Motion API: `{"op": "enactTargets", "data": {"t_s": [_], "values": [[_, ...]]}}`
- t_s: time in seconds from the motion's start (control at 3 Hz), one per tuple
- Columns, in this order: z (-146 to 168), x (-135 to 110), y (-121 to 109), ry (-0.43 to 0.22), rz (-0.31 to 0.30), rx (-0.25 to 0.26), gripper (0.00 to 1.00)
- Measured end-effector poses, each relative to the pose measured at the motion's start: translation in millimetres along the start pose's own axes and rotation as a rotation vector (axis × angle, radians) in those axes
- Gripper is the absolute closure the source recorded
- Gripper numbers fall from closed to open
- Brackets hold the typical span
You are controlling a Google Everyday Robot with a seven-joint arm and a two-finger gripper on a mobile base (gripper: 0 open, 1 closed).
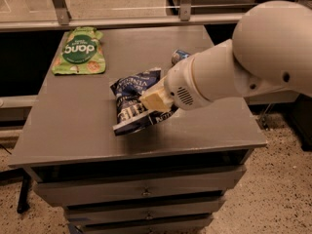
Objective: Pick blue chip bag
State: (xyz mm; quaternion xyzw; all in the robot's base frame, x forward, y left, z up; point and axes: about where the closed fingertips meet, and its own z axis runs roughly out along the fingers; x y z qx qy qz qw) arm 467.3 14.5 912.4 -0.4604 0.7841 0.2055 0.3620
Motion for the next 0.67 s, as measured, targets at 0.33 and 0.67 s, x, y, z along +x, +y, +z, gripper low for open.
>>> {"op": "enactTargets", "data": {"t_s": [0.33, 0.67], "values": [[-17.0, -3.4, -19.3, -0.065, 0.1, -0.05, 1.0], [-18.3, -8.3, -17.1, -0.077, 0.107, -0.061, 1.0]]}}
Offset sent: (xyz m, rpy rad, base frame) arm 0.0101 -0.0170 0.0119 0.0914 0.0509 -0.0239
